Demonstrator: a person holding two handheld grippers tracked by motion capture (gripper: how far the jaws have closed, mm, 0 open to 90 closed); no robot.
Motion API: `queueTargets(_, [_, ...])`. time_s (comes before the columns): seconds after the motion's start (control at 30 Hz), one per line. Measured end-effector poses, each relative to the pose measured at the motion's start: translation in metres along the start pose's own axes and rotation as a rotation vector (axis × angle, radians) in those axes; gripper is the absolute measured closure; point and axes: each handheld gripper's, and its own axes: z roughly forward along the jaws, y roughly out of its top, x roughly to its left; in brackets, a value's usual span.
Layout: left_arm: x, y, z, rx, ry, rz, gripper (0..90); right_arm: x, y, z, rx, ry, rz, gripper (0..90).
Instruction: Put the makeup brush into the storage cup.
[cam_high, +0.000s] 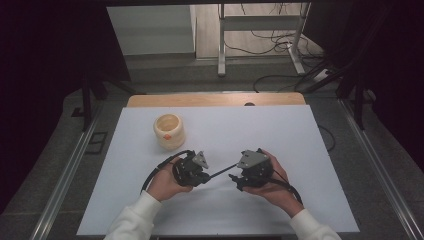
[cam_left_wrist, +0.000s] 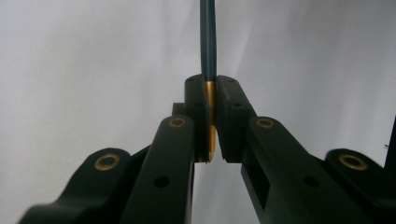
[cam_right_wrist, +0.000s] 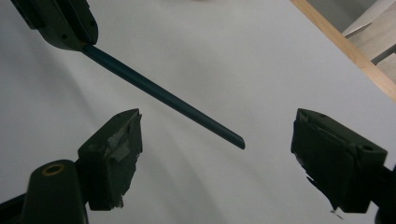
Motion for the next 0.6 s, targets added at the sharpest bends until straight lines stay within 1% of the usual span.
queueTargets(0.13, [0.0,0.0,0.0,-0.001,0.002,0.005,84.6,0.001,0.001,0.003,0.013,0.001,-0.011,18.5])
queueTargets(0.23, [0.001,0.0,0.0,-0.004,0.0,0.007,84.6,0.003,0.002,0.007,0.023,-0.002,-0.035,19.7])
queueTargets(0.27, [0.001,0.0,0.001,-0.002,0.0,0.008,84.6,0.005,0.003,0.008,0.026,-0.003,-0.048,21.8])
queueTargets(0.3, [0.001,0.0,0.001,-0.002,0.0,0.008,84.6,0.005,0.003,0.008,0.026,-0.003,-0.048,21.8])
queueTargets(0.33, [0.0,0.001,0.001,-0.002,-0.001,0.007,84.6,0.006,0.004,0.01,0.03,0.002,-0.058,24.3])
queueTargets(0.37, [0.0,0.001,0.002,-0.003,-0.002,0.006,84.6,0.006,0.004,0.01,0.032,0.001,-0.067,24.5])
queueTargets(0.47, [0.0,0.001,0.002,0.0,-0.002,0.008,84.6,0.007,0.005,0.012,0.034,0.001,-0.072,26.0])
queueTargets(0.6, [-0.001,0.002,0.002,0.002,-0.003,0.011,84.6,0.009,0.006,0.015,0.043,0.001,-0.095,29.5])
